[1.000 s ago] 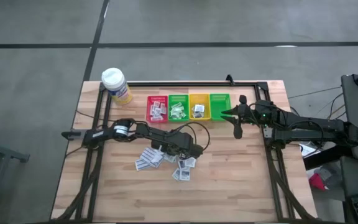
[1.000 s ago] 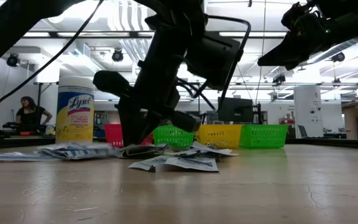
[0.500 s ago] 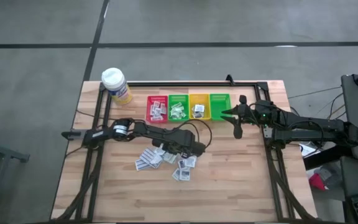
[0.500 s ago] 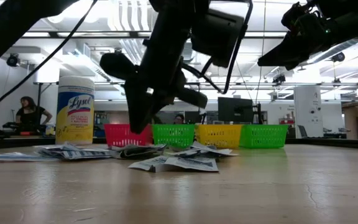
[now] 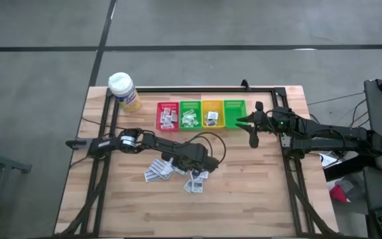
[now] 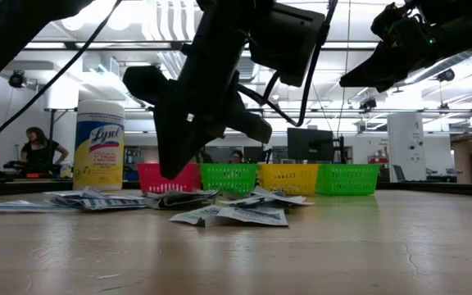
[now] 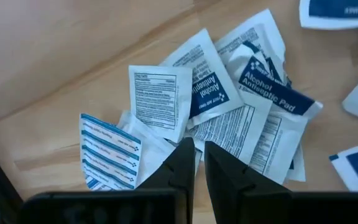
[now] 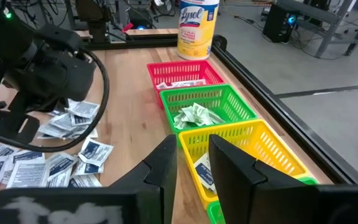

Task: Pick & Place First Aid Supplies
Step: Put the alcohol pad into the yellow bin

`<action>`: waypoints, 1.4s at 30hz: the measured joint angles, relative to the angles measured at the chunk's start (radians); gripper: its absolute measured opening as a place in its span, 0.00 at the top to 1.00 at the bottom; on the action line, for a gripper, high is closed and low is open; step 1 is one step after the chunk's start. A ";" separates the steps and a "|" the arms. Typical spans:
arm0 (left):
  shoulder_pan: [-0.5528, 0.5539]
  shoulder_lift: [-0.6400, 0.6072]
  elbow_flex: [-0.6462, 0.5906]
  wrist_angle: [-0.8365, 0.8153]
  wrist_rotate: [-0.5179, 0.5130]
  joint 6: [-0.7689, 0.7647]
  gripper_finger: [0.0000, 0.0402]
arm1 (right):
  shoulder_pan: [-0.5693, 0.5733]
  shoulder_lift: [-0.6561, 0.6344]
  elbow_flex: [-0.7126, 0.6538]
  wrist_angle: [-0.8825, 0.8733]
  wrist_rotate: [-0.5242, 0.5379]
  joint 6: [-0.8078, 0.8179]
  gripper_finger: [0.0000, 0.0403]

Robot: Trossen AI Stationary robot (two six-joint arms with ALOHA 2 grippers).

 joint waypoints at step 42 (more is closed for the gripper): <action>-0.011 0.000 -0.065 0.026 -0.055 0.156 0.67 | 0.000 0.001 0.000 -0.003 0.000 0.008 0.74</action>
